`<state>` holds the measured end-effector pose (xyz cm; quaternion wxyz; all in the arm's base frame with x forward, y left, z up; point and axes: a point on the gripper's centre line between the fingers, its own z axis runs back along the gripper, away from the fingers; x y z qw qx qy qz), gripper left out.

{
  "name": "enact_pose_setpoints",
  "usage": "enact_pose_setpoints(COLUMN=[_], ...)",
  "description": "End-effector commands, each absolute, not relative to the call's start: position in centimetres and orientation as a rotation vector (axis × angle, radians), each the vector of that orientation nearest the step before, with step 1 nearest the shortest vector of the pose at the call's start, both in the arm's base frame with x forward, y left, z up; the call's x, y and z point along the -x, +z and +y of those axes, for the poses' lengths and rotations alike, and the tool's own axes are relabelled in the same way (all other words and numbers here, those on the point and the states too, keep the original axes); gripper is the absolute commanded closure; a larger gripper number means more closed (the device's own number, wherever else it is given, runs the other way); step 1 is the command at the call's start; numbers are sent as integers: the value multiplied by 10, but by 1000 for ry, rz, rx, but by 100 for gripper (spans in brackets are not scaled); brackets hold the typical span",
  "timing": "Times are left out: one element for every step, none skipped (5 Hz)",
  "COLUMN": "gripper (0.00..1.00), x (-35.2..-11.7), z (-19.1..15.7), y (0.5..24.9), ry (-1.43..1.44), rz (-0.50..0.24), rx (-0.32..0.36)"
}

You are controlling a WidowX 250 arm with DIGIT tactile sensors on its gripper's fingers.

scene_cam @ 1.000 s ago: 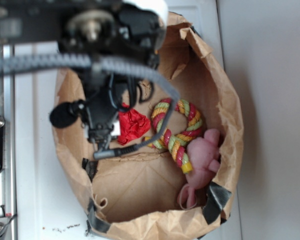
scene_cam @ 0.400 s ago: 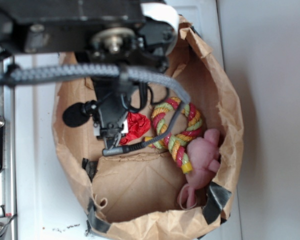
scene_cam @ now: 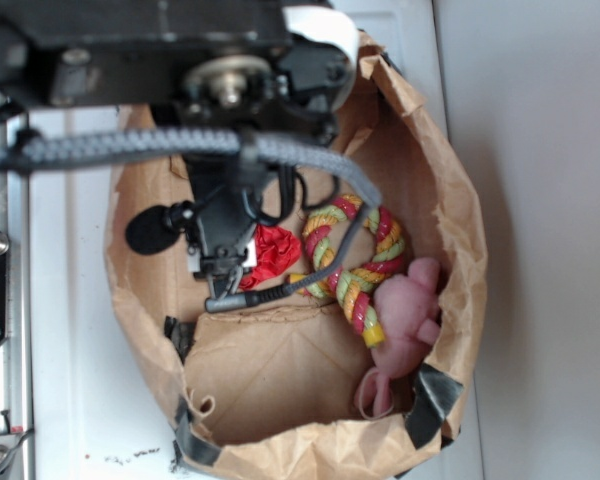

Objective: Grab the red paper.

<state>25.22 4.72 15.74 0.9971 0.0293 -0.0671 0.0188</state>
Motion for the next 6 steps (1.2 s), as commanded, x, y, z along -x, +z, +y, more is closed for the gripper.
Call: enact_pose_setpoints(gripper=[0,0,0,0,0,0], x=[-274,-285,-291,-285,-276,-267], z=[43,36,29,16,12,6], y=[164,151,136,133,126,118], ry=[28,10,-8,-29,-19,6], rz=[-195,-179,-166,-177,-180,-206], rx=[-72,-80,-97,-100,-105,-105])
